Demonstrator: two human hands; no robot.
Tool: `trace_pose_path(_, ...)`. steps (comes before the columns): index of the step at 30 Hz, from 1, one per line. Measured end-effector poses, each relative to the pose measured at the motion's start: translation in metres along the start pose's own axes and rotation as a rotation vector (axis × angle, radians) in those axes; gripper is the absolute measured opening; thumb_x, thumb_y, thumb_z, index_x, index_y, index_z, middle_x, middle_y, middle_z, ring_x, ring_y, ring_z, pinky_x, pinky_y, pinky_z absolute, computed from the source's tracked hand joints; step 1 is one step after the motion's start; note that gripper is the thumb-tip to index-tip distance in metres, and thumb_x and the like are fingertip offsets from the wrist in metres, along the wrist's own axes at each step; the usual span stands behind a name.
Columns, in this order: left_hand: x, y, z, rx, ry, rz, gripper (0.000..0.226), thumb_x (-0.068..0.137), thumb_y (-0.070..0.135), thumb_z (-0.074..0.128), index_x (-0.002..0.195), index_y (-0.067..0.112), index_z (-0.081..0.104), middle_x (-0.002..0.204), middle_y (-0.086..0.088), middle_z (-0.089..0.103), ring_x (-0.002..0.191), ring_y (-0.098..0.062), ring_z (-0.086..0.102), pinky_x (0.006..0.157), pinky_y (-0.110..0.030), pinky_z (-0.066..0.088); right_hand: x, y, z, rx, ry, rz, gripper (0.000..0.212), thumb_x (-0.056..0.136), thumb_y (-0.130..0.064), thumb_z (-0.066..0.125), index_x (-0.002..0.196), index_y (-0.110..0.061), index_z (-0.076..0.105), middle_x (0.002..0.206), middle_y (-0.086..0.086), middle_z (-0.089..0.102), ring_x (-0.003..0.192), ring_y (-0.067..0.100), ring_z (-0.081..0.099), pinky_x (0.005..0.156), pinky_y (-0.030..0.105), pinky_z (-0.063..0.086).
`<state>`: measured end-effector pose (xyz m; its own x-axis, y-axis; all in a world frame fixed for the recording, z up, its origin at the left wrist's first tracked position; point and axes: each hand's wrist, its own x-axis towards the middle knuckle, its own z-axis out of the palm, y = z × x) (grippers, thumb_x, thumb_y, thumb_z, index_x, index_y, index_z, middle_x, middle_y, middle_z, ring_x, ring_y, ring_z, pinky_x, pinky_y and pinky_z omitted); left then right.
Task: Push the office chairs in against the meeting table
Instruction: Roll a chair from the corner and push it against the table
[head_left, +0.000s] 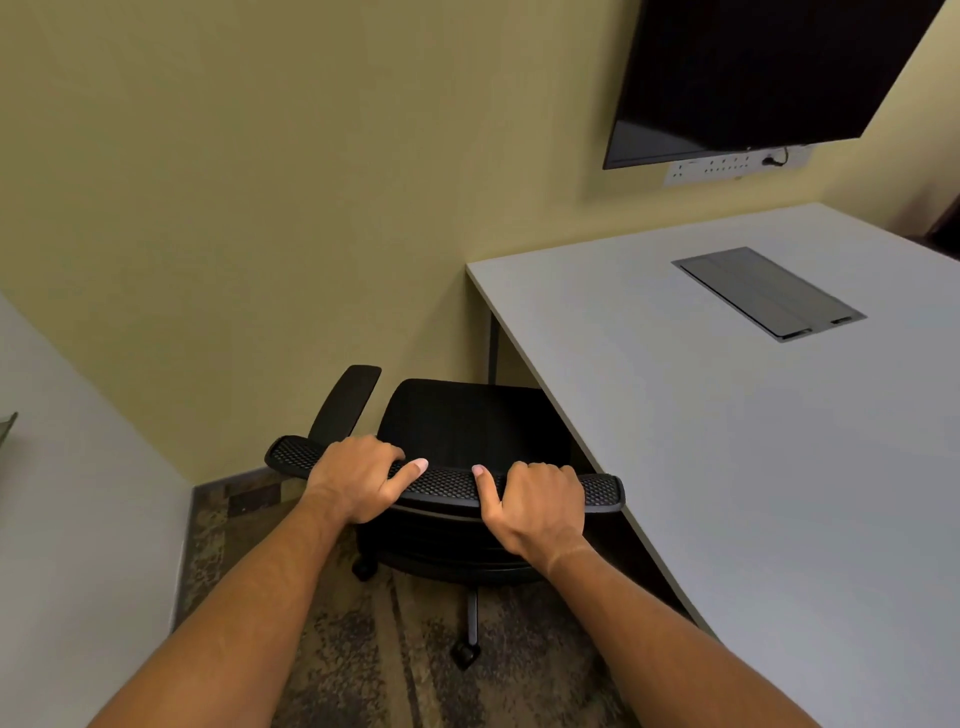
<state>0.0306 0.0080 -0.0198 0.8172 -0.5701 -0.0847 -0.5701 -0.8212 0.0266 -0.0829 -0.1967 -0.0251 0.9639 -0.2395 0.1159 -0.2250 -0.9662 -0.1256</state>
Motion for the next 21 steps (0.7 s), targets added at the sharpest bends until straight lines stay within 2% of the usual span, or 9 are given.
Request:
trace_pose_path(8,0.033,0.011,-0.001,0.029,0.016,0.059,0.064,0.098,0.062,0.023,0.131,0.023,0.061,0.120,-0.004,0.069,0.105,-0.022,0.064,0.087,-0.042,0.051,0.007,0.014,-0.005,0.011,-0.003,0.095,0.071,0.092,-0.066,0.014,0.057,-0.017,0.052,0.057,0.001,0.052,0.059,0.020,0.051,0.072,0.040,0.045)
trace_pose_path(13,0.056,0.010,0.000,0.043,0.032,0.135,0.061,0.099,0.059,0.023,0.132,0.024,0.061,0.117,-0.006,0.070,0.102,-0.024,0.064,0.083,-0.041,0.050,0.014,0.018,-0.003,0.021,0.011,0.146,0.071,0.093,-0.065,0.016,0.059,-0.015,0.054,0.062,0.005,0.055,0.066,0.023,0.052,0.071,0.042,0.046)
trace_pose_path(18,0.084,-0.002,-0.009,0.012,0.040,0.239,0.085,0.085,0.071,0.006,0.126,0.026,0.065,0.107,-0.004,0.071,0.095,-0.022,0.064,0.080,-0.041,0.050,0.026,0.008,-0.002,0.039,0.029,0.215,0.071,0.093,-0.065,0.015,0.061,-0.015,0.054,0.064,0.005,0.055,0.067,0.024,0.052,0.072,0.042,0.046)
trace_pose_path(21,0.108,-0.014,-0.015,-0.003,0.028,0.303,0.090,0.081,0.075,0.003,0.123,0.028,0.067,0.104,-0.004,0.073,0.092,-0.022,0.065,0.080,-0.043,0.051,0.038,-0.001,0.000,0.050,0.048,0.273,0.070,0.093,-0.064,0.016,0.061,-0.015,0.055,0.064,0.005,0.056,0.068,0.025,0.054,0.074,0.042,0.045)
